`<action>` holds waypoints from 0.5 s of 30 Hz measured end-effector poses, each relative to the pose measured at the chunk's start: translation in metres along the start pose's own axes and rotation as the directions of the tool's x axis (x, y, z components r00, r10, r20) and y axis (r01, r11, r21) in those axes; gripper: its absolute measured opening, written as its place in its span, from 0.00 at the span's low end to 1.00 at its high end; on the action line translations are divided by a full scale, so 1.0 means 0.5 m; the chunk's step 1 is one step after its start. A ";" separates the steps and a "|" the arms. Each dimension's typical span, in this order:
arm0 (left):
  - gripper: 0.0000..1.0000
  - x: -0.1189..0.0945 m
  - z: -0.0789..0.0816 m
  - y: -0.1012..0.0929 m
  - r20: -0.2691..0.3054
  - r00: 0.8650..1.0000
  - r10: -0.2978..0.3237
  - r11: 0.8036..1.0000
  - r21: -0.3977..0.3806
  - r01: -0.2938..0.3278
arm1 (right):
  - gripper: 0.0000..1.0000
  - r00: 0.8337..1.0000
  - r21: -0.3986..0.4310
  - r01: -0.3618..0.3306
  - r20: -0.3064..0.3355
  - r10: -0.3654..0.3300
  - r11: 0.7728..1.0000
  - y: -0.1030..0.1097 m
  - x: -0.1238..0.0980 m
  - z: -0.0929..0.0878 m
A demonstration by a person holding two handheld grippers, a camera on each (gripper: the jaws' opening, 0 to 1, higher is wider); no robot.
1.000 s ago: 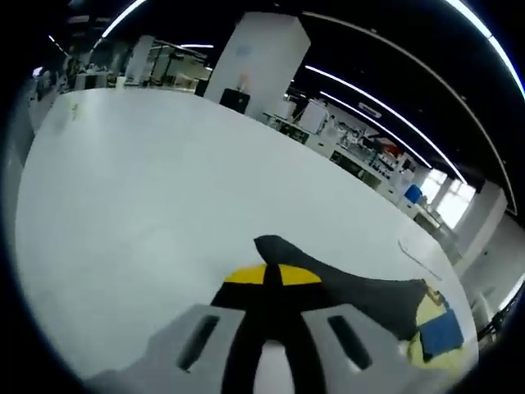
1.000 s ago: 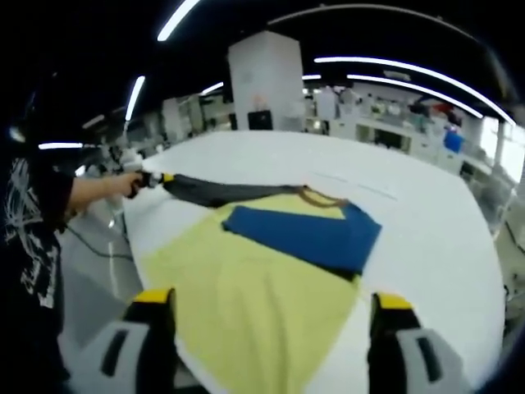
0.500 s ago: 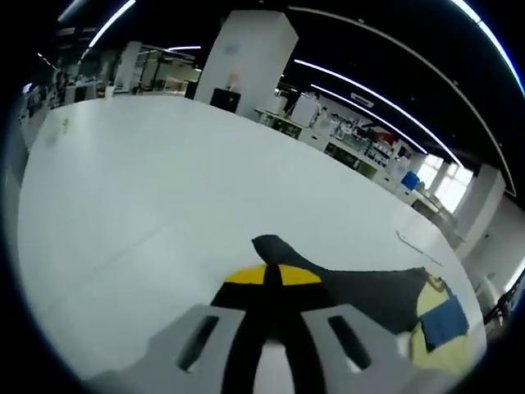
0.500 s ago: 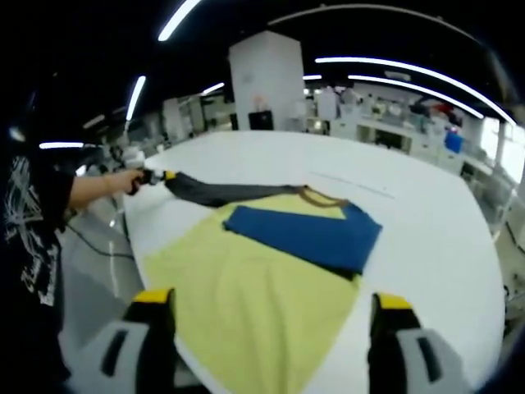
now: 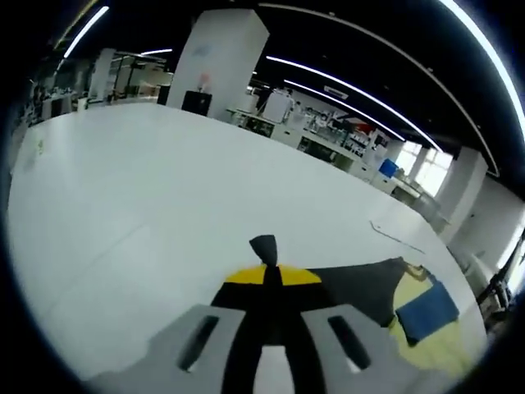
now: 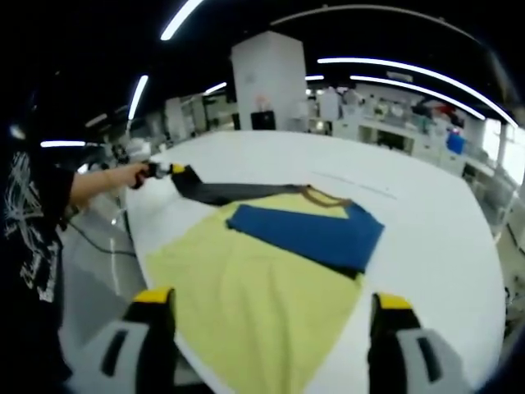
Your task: Fold the garment on the visible template until the final outline fits inside the template.
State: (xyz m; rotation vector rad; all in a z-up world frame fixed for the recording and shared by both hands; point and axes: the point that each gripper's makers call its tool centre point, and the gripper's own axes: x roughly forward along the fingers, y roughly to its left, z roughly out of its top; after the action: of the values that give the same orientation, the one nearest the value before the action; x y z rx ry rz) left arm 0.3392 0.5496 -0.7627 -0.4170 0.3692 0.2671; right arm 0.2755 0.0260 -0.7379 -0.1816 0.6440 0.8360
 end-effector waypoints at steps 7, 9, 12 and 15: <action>0.00 0.001 0.014 -0.062 0.002 0.998 -0.061 0.998 0.029 0.061 | 0.99 1.000 0.006 0.000 0.004 0.000 1.000 0.007 -0.003 -0.005; 0.00 -0.001 0.017 -0.078 0.002 0.997 -0.073 0.997 0.040 0.073 | 0.99 1.000 0.006 -0.004 0.003 0.004 1.000 0.009 -0.002 -0.007; 0.00 -0.004 0.021 -0.115 -0.003 0.994 -0.108 0.993 0.039 0.108 | 0.99 1.000 0.004 -0.008 0.003 0.008 1.000 0.014 -0.002 -0.007; 0.00 -0.007 0.027 -0.151 -0.007 0.990 -0.140 0.986 0.090 0.140 | 0.99 1.000 0.003 -0.011 0.006 0.011 1.000 0.016 -0.002 -0.006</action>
State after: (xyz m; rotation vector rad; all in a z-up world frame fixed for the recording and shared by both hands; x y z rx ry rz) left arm 0.3644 0.4885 -0.7239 -0.3526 0.3492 0.1131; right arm 0.2677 0.0297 -0.7390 -0.1731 0.6414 0.8459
